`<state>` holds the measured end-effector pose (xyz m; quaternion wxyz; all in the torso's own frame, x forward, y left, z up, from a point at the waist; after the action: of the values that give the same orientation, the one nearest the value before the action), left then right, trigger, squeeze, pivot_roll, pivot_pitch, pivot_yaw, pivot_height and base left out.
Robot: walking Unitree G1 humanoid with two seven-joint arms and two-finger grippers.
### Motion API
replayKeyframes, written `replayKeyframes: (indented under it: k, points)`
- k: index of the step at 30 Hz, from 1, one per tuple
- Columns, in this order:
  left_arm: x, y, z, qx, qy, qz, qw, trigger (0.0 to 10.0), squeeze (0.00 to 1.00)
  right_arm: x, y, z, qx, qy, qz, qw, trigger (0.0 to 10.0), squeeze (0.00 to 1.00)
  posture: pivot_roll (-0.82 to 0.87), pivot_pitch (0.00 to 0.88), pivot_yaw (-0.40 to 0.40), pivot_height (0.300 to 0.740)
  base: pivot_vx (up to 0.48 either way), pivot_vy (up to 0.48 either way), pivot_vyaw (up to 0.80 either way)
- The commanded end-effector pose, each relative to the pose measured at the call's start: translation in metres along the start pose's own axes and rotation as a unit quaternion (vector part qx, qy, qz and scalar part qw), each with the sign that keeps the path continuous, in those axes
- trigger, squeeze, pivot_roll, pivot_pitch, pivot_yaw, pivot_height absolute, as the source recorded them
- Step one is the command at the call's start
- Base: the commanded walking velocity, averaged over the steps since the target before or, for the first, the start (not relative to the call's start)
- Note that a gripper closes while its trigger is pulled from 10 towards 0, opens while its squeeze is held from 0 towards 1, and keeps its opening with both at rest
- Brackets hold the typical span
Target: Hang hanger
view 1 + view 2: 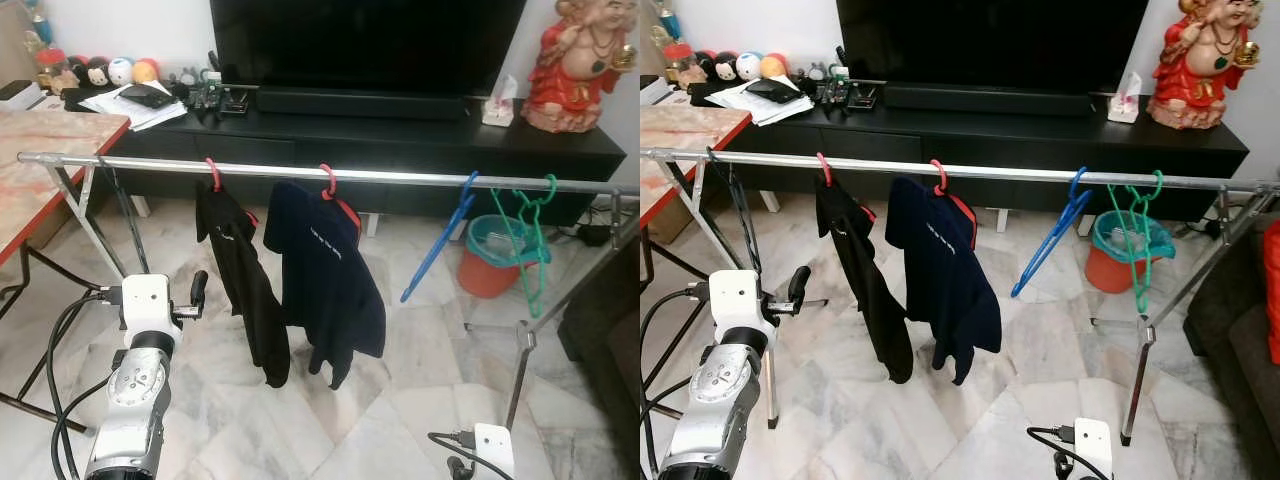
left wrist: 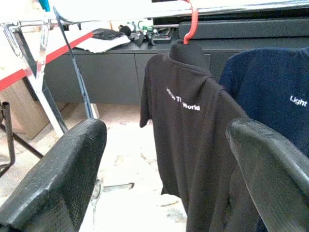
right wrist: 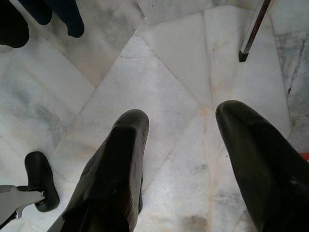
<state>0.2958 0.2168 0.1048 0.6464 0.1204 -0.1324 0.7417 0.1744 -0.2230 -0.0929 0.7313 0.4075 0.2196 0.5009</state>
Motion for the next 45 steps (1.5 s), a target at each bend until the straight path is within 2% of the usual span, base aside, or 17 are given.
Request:
replayKeyframes:
  k: [1,8,45]
  points:
    - [-0.0011,-0.0010,0.0037,-0.004,0.007,-0.004,1.000,10.0,0.00,-0.0041,0.0006,-0.0017,0.002,-0.008,-0.008,1.000,10.0,0.00,-0.08,0.000,-0.024,0.740,0.000,0.000,0.00]
    - [-0.0015,-0.0014,0.0043,-0.006,0.008,-0.004,1.000,10.0,0.00,-0.0041,0.0005,-0.0015,0.003,-0.007,-0.007,1.000,10.0,0.00,-0.08,0.000,-0.024,0.740,0.000,0.000,0.00]
    - [-0.0036,0.0008,0.0071,-0.012,0.008,-0.005,1.000,10.0,0.00,-0.0044,0.0006,-0.0012,0.003,-0.004,-0.005,1.000,10.0,0.00,-0.08,0.000,-0.031,0.740,0.272,0.000,0.00]
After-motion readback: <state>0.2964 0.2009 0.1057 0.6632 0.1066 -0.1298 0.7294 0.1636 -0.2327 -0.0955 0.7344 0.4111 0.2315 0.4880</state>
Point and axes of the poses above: a point about 5 cm out from each wrist's last joint towards the gripper, its own y axis pointing back from the gripper into the wrist, its own z axis along the axis of the wrist's last joint, x = y × z, the point moved 1 cm from there along -y, pointing out of the wrist towards the gripper, and after that the axes turned 15 degrees about -y, right-handed, at the moved point
